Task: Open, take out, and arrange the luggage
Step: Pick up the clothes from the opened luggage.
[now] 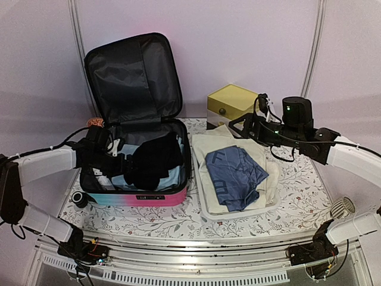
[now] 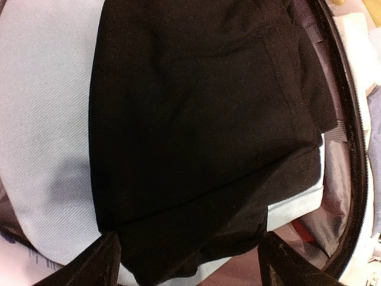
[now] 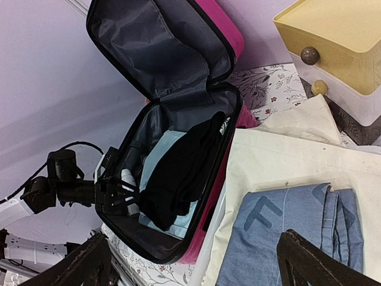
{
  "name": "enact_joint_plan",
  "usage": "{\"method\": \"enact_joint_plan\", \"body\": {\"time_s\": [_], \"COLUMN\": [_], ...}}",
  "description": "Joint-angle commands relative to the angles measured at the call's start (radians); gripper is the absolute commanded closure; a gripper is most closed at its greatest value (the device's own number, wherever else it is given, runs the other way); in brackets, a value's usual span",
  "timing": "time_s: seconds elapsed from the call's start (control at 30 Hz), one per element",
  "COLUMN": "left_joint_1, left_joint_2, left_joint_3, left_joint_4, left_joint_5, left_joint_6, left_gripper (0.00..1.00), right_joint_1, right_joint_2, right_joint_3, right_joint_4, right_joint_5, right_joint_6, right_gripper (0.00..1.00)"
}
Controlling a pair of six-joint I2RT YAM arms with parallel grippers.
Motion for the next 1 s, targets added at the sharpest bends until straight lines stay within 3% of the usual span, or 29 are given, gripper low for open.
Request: {"method": "enact_joint_plan", "body": {"time_s": [0.0, 0.13, 0.4, 0.73, 0.97], "left_joint_1": [0.012, -0.015, -0.252, -0.431, -0.447], "left_joint_2": [-0.079, -0.106, -0.024, 0.26, 0.408], "left_joint_3": [-0.028, 0.002, 0.146, 0.385, 0.458], "left_joint_4": [0.059, 0.055, 0.027, -0.158, -0.188], "left_joint_5": [0.047, 0.082, -0.143, -0.507, -0.562], "left_joint_6": [-0.005, 0.088, 0.324, 0.377, 0.342], "left_gripper": [0.19, 0.17, 0.05, 0.02, 0.02], "right_joint_1": [0.003, 0.003, 0.003, 0.003, 0.001], "right_joint_2": [0.009, 0.03, 0.06, 0.064, 0.048], "right_joint_3": [0.008, 0.024, 0.069, 0.072, 0.047], "right_joint_4": [0.022, 0.02, 0.004, -0.001, -0.007], "right_joint_5": [-0.034, -0.047, -0.052, -0.059, -0.053], "right_joint_6": [-0.046, -0.077, -0.108, -0.111, -0.11], "right_gripper": [0.01, 0.01, 0.01, 0.01, 0.01]}}
